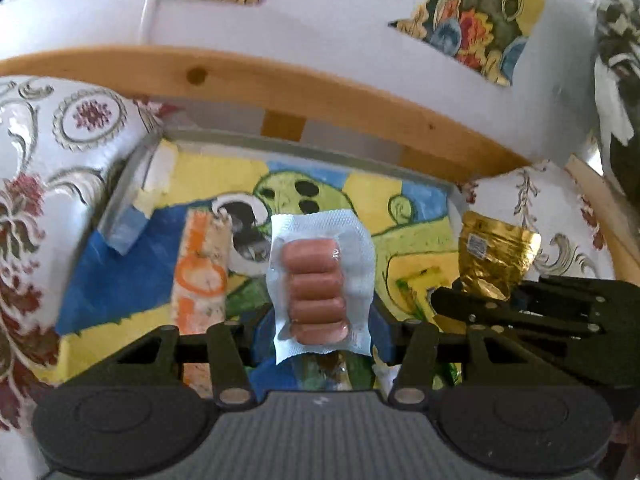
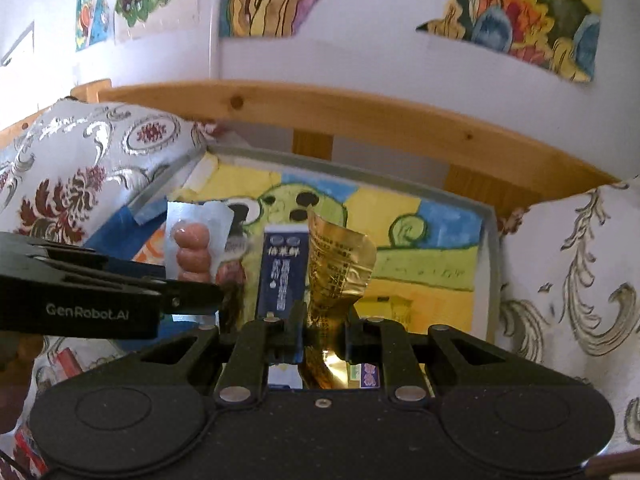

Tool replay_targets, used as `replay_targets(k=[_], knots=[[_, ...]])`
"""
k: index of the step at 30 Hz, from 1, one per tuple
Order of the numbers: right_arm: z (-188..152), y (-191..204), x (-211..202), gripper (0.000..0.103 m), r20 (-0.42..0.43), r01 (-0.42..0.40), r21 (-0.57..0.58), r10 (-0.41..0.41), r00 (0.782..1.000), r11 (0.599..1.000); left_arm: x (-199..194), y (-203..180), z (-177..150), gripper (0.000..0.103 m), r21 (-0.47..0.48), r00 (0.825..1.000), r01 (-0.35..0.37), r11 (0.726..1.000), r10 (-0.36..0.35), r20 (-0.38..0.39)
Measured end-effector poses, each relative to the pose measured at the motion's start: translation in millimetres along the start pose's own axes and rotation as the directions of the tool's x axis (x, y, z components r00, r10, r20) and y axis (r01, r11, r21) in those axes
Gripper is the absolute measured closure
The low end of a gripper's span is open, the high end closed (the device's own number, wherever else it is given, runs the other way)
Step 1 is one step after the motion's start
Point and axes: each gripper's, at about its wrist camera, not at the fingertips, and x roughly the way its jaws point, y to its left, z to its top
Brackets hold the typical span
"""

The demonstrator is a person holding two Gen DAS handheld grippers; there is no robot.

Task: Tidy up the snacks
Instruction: 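Carry the gold pouch and sausage pack over the grey tray and lower them, then open both grippers to release the snacks into the tray and lift away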

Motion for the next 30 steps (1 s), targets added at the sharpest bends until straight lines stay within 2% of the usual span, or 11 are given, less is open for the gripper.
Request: replay_targets(k=[9,14,20,22,24,30], knots=[[-2.3,-8.7,12.8,0.083,-0.028,-0.008,0.041,0.009,1.0,0.999,10.7,0.1,-0.3,0.046,-0.007,1.0,0.007,1.0,-0.007,0.002],[-3.4,-12.4,16.8,0.078,-0.034,0.023,0.041,-0.021,0.999,0.999,15.3,-5.2,-1.4,0.043,0.019,1.0,-0.014,1.0,0.014,0.005],[-9.7,-22.1,13.7,0.061,-0.027,0.06,0.062,-0.058,0.998,0.996,17.1,-6.3,-2.7,0.042,0.023,1.0,-0.027,0.999,0.027,0.005],[-11.8,-26.1,10.8,0.053,-0.022,0.069,0.066,-0.067,0.997,0.995,15.9,-8.5,-2.2,0.038,0.029,1.0,-0.029,0.999,0.029,0.009],[-13.0,-29.6,6.6,0.045,-0.01,0.081,0.069,-0.081,0.997,0.994,12.8,-11.1,-1.9,0.027,0.037,0.999,-0.034,0.999,0.033,0.021],[-14.1,-40.6,-18.1,0.024,0.061,0.11,0.09,-0.116,0.991,0.99,-2.8,-23.0,-1.6,0.013,0.07,0.996,-0.058,0.996,0.053,0.068]])
